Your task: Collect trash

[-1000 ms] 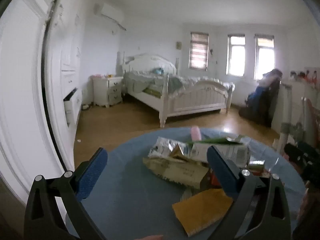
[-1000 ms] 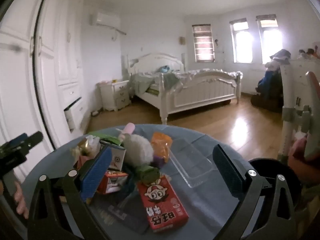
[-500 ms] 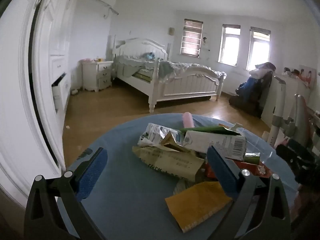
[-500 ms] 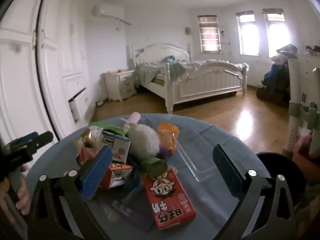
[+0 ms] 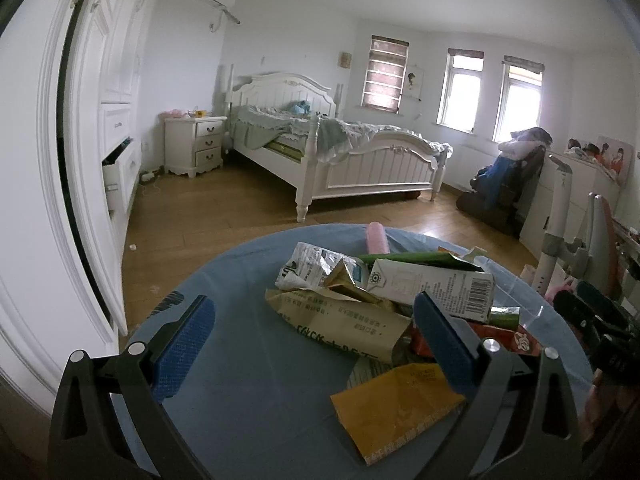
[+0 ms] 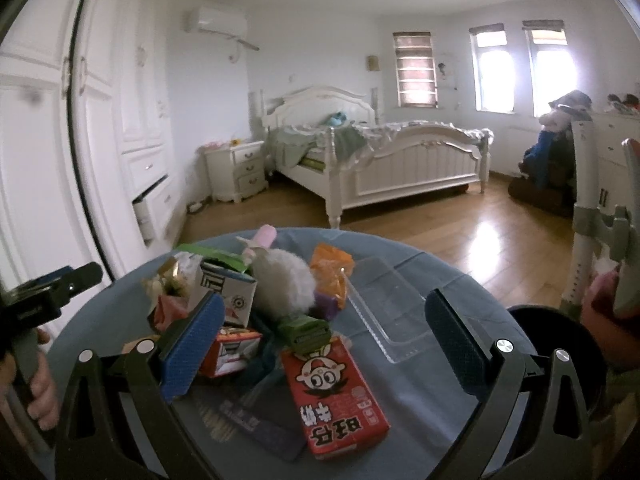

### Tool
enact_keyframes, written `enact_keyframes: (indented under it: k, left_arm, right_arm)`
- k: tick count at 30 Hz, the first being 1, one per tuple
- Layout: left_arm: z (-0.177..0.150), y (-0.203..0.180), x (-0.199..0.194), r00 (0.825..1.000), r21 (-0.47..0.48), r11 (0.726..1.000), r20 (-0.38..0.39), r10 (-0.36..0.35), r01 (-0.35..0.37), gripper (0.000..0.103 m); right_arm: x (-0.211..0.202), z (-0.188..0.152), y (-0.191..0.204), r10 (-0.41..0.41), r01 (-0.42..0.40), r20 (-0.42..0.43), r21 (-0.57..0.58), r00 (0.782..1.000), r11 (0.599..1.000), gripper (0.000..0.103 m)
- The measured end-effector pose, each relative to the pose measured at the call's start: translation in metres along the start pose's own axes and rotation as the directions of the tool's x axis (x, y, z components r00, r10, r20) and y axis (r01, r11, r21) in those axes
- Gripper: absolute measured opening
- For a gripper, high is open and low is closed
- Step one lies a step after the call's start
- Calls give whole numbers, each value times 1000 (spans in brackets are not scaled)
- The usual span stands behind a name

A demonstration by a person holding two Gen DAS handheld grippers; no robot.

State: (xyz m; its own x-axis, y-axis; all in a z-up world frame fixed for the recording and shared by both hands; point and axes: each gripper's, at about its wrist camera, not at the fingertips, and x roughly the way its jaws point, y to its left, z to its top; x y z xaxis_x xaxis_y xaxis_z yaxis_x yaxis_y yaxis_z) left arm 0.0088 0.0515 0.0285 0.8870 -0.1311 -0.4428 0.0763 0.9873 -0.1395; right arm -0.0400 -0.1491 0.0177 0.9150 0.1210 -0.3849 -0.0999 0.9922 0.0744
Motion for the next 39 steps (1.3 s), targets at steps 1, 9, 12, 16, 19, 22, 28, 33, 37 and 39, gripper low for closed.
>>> enact_keyframes:
  k: [1, 9, 12, 16, 19, 22, 28, 33, 37, 39]
  left_arm:
    - [1, 2, -2, 1000, 2, 1000, 0, 0, 0, 98]
    - [-3, 9, -5, 1000, 6, 1000, -3, 1, -1, 98]
    - [-2, 14, -11, 1000, 6, 1000, -3, 1, -1, 98]
    - [-2, 15, -13, 1000, 5, 1000, -4, 3, -3, 98]
    - [-3, 16, -11, 1000, 6, 1000, -4, 2, -2, 98]
    - [-1, 20, -16, 1000, 5, 1000, -6, 4, -4, 98]
    - [-4, 16, -14, 1000, 5, 1000, -11, 4, -4, 98]
    - [-3, 16, -21, 1000, 3, 1000, -11, 6, -6, 98]
    - [-5, 13, -16, 1000, 5, 1000, -10, 7, -7, 98]
    - [-4, 15, -19, 1000, 4, 1000, -11, 6, -6, 98]
  right_arm:
    - [0, 0, 0, 0, 0, 1, 0, 1000, 1000, 99]
    - [-3, 1, -2, 2, -3, 6, 15, 1000, 1000, 99]
    - [-4, 2, -4, 4, -4, 9, 25, 1000, 1000, 99]
    - [-5, 2, -6, 5, -5, 13, 30, 1000, 1000, 99]
    - [-5, 2, -6, 4, -5, 13, 29, 1000, 1000, 99]
    - [-5, 2, -6, 5, -5, 13, 30, 1000, 1000, 99]
    - [-5, 2, -5, 5, -5, 13, 32, 1000, 999, 99]
    - [-5, 2, -5, 5, -5, 14, 31, 1000, 1000, 99]
    - [-5, 2, -5, 5, -6, 14, 32, 1000, 999, 99]
    - [-5, 2, -5, 5, -6, 14, 32, 1000, 999, 99]
